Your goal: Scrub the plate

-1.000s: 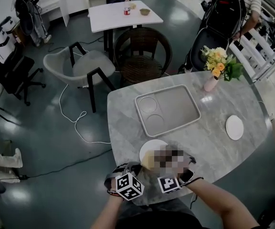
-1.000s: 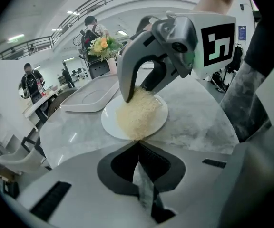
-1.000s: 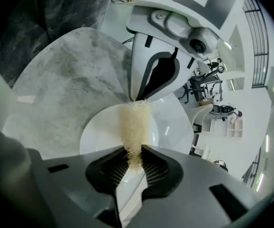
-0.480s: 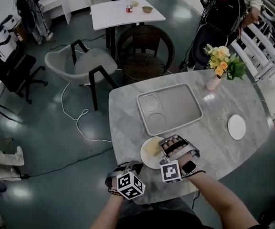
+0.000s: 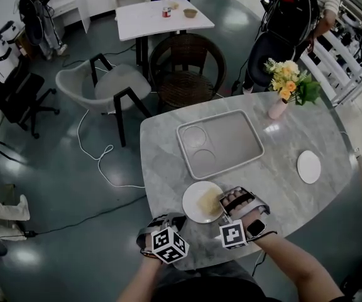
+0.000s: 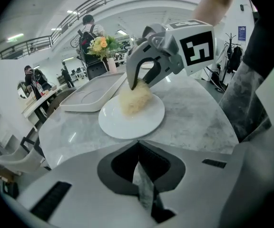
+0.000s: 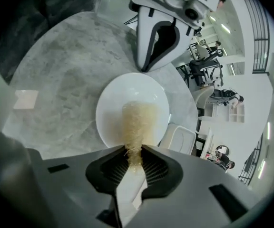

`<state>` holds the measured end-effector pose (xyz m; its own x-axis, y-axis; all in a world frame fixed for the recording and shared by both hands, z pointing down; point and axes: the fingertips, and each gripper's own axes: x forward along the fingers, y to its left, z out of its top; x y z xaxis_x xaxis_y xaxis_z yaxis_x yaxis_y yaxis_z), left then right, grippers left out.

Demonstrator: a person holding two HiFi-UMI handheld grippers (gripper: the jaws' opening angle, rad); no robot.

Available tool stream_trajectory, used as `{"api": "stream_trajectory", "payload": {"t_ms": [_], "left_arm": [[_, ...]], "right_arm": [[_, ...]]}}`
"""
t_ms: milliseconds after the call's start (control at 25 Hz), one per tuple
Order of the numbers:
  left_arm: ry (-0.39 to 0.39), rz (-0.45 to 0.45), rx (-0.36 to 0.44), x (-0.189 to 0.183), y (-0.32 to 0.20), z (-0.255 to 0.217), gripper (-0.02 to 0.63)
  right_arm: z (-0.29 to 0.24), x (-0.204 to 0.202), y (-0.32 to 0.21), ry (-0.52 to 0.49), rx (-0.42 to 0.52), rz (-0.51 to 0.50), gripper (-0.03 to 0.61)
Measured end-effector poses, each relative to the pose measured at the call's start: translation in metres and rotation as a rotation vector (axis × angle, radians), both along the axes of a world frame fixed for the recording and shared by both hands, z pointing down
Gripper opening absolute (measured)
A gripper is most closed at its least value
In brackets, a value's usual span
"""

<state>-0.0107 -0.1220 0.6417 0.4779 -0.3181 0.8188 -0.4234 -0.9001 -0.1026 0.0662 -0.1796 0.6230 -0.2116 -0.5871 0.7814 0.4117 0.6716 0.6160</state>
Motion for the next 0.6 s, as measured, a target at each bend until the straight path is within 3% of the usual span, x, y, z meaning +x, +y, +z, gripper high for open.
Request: {"api": "stream_trajectory", "payload": {"t_ms": [120, 440, 480, 600], "left_arm": [[0.003, -0.001, 0.0, 0.0, 0.0, 0.0, 0.011], [0.004, -0.007, -0.001, 0.0, -0.001, 0.0, 0.011], [0.005, -0.008, -0.001, 0.0, -0.001, 0.0, 0.011], [0.003, -0.011, 0.0, 0.0, -0.002, 0.001, 0.011]], "right_arm": [[0.003, -0.015, 0.019, -0.079, -0.041, -0.008, 0.078], [0.002, -0.032, 0.009, -0.029, -0.012, -0.064, 0.077], [0.001, -0.033, 0.004, -0.015, -0.003, -0.069, 0.078], [0.006, -0.018, -0.008, 0.152, 0.009, -0.106, 0.077]]}}
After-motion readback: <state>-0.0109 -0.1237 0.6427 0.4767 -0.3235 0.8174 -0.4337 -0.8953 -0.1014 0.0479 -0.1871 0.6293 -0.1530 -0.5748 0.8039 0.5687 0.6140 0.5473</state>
